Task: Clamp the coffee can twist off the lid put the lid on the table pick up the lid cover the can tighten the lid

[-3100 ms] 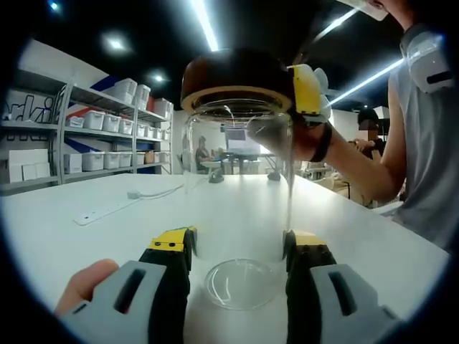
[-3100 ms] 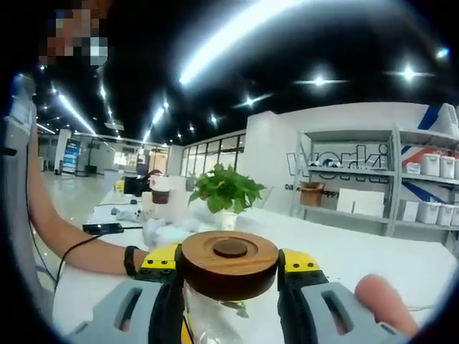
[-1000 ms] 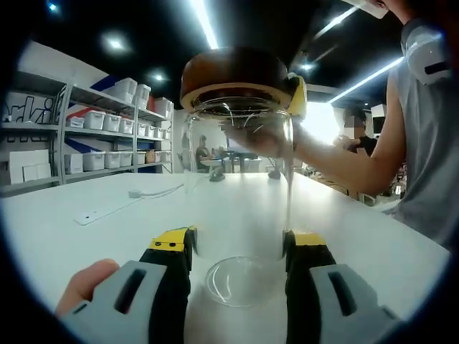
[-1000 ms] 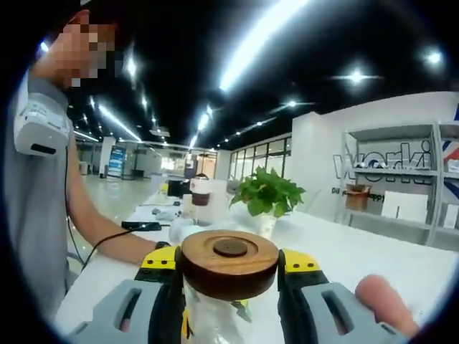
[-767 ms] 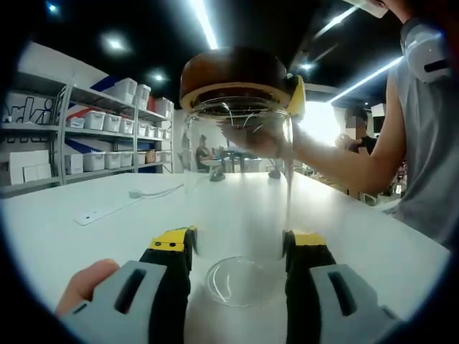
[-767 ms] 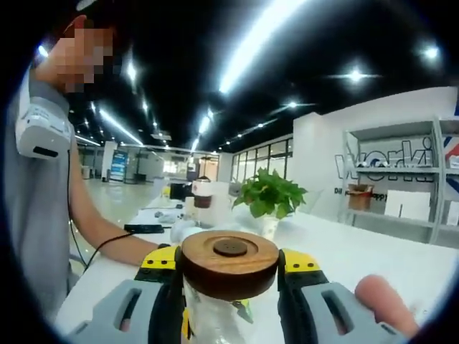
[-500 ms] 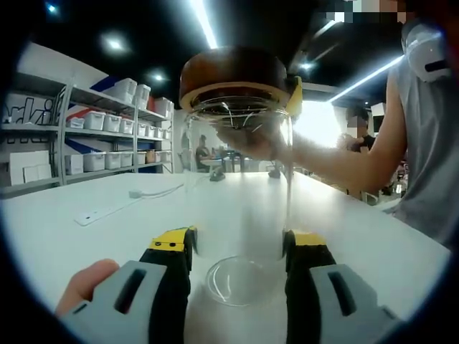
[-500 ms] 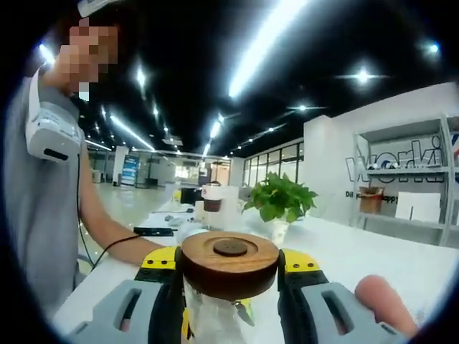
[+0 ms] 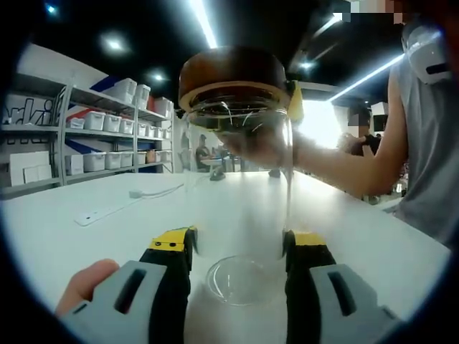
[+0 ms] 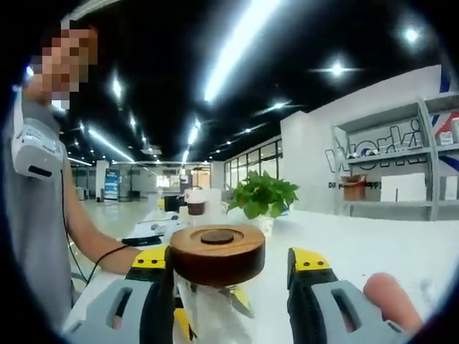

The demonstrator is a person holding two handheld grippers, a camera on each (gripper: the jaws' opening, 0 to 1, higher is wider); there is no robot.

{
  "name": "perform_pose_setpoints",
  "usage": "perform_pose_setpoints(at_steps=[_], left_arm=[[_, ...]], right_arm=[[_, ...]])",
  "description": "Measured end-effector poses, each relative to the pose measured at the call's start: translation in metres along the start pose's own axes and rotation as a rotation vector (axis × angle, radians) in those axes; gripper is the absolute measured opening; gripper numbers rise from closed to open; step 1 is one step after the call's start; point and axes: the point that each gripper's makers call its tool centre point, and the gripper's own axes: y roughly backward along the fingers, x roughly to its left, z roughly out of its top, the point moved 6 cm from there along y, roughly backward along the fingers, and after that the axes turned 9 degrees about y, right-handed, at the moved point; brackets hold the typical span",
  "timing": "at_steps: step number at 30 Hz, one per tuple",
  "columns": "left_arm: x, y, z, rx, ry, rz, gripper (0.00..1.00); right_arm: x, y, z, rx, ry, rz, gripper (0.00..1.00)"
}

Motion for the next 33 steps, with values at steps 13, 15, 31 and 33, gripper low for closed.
perform_pose_setpoints(at_steps=[13,15,31,33], left_arm=[[0.002,0.0,-0.001,0.002,-0.001,0.001,0.42],[0.002,0.0,-0.001,0.003,-0.001,0.001,0.42],[0.003,0.0,-0.001,0.007,-0.003,0.001,0.41],[0.003,0.0,-0.002,0.007,-0.002,0.0,0.41]], right_arm=[[0.033,-0.002,0.015,0.095,0.034,-0.314,0.57],[0.035,-0.003,0.019,0.081,0.036,-0.349,0.55],[0.036,-0.007,0.022,0.107,0.134,-0.503,0.47],[0.036,-0.007,0.022,0.1,0.131,-0.505,0.47]])
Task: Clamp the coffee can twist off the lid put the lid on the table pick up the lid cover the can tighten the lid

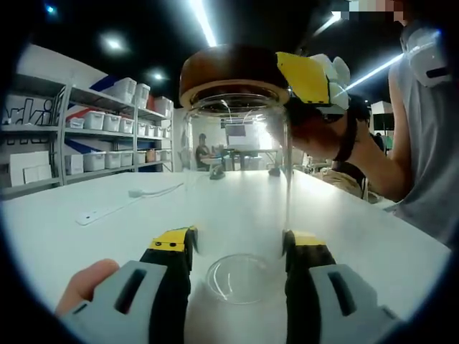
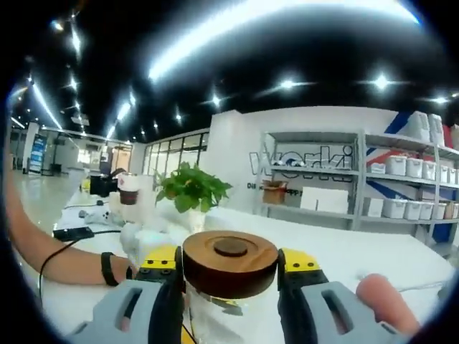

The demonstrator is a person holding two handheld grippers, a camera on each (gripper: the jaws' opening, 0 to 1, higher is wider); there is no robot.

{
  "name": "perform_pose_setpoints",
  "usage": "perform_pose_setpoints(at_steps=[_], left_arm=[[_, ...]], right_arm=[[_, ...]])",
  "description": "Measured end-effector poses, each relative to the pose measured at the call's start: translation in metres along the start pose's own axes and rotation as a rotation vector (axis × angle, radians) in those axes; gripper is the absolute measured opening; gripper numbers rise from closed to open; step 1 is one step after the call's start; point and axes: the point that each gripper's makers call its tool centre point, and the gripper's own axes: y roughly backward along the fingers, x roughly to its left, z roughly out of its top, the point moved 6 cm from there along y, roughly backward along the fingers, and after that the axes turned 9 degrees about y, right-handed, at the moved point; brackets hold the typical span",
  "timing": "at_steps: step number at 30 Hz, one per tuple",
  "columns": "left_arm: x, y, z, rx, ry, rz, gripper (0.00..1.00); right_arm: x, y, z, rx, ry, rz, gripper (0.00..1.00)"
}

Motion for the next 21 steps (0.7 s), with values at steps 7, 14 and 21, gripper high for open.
perform_pose_setpoints(at_steps=[7,14,21], left_arm=[[0.0,0.0,0.0,0.001,0.0,0.0,0.41],[-0.003,-0.001,0.0,0.004,0.0,-0.001,0.41],[-0.002,-0.001,0.0,0.005,-0.001,0.0,0.41]], right_arm=[[-0.002,0.0,-0.001,-0.017,-0.008,0.006,0.47],[-0.008,-0.001,-0.001,-0.027,-0.004,0.108,0.46],[-0.013,-0.002,-0.003,-0.052,-0.021,0.18,0.46]])
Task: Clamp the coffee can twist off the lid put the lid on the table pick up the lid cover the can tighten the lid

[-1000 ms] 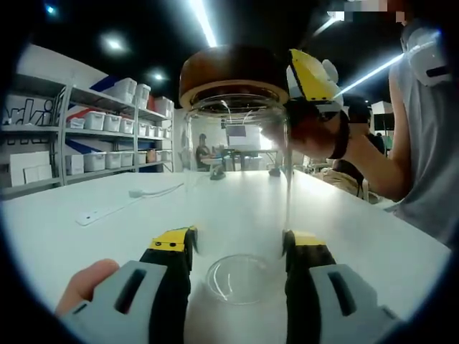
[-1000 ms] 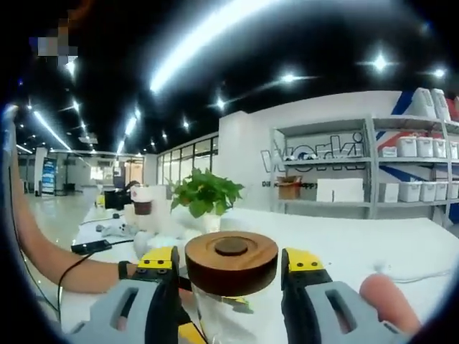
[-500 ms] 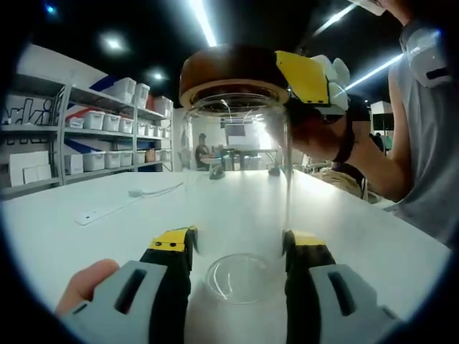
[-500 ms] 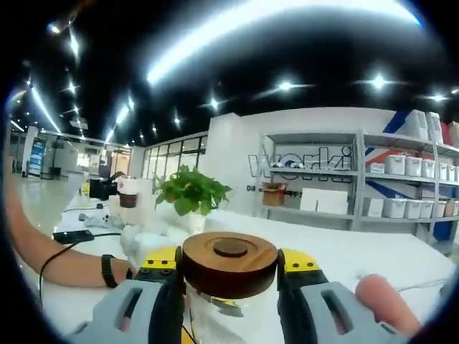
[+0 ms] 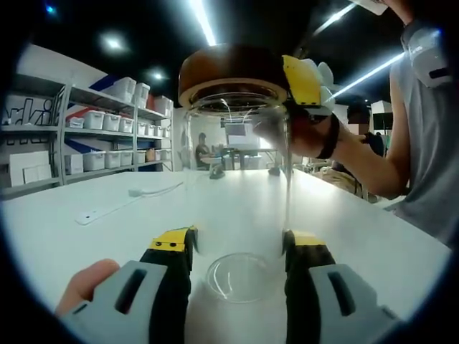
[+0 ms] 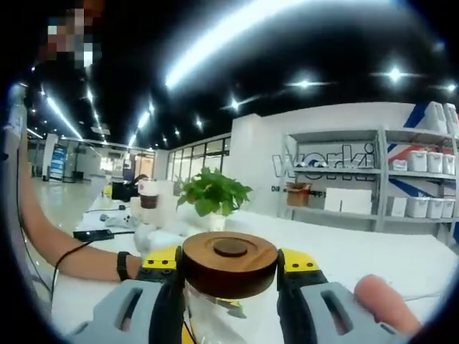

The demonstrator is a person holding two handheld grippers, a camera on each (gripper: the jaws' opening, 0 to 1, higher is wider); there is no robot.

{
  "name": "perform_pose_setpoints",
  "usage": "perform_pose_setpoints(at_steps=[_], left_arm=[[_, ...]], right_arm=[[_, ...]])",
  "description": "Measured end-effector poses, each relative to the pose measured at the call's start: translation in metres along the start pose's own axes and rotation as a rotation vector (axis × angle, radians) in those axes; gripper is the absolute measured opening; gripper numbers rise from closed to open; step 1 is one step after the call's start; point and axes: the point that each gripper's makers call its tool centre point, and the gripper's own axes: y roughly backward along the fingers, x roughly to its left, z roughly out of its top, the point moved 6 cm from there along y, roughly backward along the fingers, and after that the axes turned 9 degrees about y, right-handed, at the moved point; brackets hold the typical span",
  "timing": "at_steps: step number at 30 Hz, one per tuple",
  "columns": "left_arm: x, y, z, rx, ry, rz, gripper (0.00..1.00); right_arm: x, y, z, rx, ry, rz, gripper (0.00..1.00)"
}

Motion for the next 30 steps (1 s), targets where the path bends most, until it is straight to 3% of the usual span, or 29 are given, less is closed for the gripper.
perform_pose_setpoints(at_steps=[4,9,17,30], left_arm=[[0.0,0.0,0.0,0.001,0.0,0.002,0.41],[0.0,0.0,0.0,0.002,0.0,0.001,0.41],[-0.002,0.0,0.0,0.003,-0.002,0.003,0.41],[-0.003,0.0,0.0,0.004,-0.002,0.004,0.41]], right_arm=[[-0.001,-0.001,0.001,-0.005,0.007,0.039,0.46],[-0.004,-0.002,0.001,-0.011,0.043,0.145,0.46],[-0.013,-0.004,-0.003,-0.052,-0.011,0.258,0.46],[-0.017,-0.009,-0.003,-0.073,0.007,0.388,0.46]])
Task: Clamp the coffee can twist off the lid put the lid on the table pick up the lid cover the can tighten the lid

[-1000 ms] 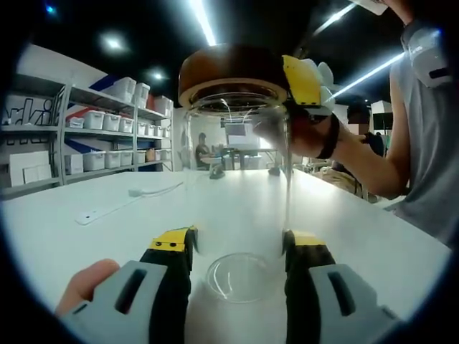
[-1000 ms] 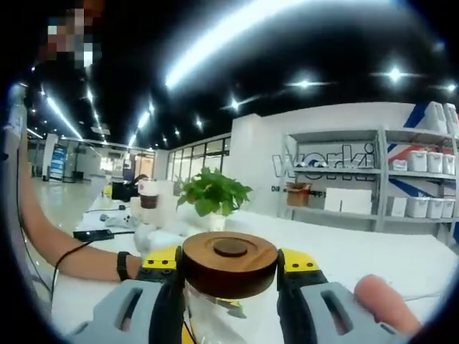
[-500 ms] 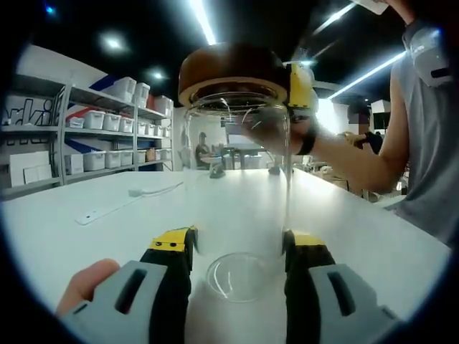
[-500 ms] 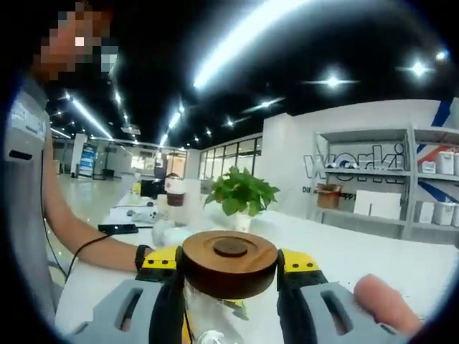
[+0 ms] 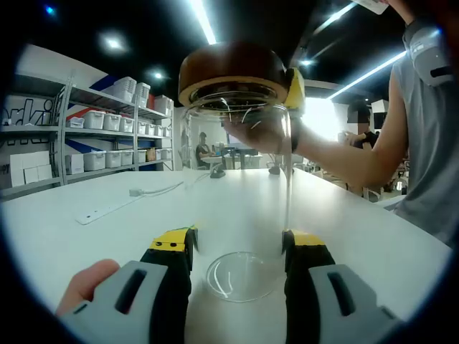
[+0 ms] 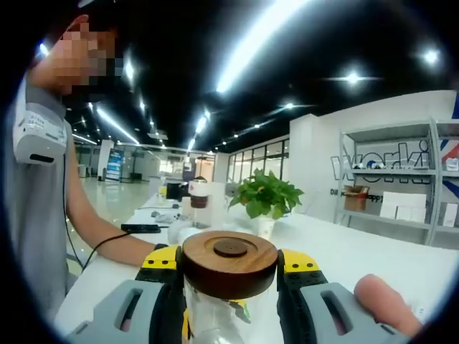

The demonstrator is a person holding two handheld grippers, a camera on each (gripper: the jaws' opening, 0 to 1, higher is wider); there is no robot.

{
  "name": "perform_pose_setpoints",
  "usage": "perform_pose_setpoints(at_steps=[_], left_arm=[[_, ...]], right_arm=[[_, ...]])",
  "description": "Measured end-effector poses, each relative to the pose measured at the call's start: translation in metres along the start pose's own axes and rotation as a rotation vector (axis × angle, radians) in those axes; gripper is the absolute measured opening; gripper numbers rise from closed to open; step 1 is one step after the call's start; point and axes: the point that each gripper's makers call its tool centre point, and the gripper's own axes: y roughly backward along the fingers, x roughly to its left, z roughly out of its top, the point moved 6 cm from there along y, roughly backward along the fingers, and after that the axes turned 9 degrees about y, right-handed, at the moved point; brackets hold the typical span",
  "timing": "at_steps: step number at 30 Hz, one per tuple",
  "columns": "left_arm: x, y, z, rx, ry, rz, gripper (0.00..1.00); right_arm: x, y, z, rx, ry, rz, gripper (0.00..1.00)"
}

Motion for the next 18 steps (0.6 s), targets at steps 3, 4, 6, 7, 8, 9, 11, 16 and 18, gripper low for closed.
perform_pose_setpoints(at_steps=[3,4,6,7,8,9,11,16,18], left_arm=[[-0.0004,-0.0002,0.0,0.0,0.0,0.0,0.41],[-0.0004,-0.0002,0.0,0.0,0.0,0.0,0.41],[0.0004,0.0,-0.0001,0.0,0.0,0.0,0.41],[0.0006,0.0,-0.0001,0.001,0.0,0.0,0.41],[0.0007,0.0,-0.0001,0.001,0.0,0.0,0.41],[0.0011,0.0002,-0.0001,0.001,0.0,0.0,0.41],[0.0022,0.0004,-0.0002,0.001,0.0,0.0,0.41],[0.0027,0.0008,-0.0004,0.001,-0.001,0.001,0.41],[0.0031,0.001,-0.0006,0.001,-0.001,0.001,0.41]], right_arm=[[-0.0007,-0.0004,0.0002,0.001,0.008,0.016,0.46],[-0.0008,-0.0006,0.0001,0.0,0.008,0.02,0.46],[-0.0016,-0.0007,0.0,-0.002,0.006,0.033,0.46],[-0.0018,-0.0008,-0.0001,-0.002,0.005,0.039,0.46],[-0.0021,-0.001,-0.0002,-0.004,0.005,0.045,0.46],[-0.0029,-0.001,-0.0005,-0.006,0.003,0.053,0.46],[-0.0035,-0.0012,-0.0008,-0.011,0.002,0.064,0.46],[-0.0042,-0.0017,-0.0014,-0.023,0.0,0.08,0.46],[-0.0041,-0.002,-0.0012,-0.022,0.003,0.084,0.46]])
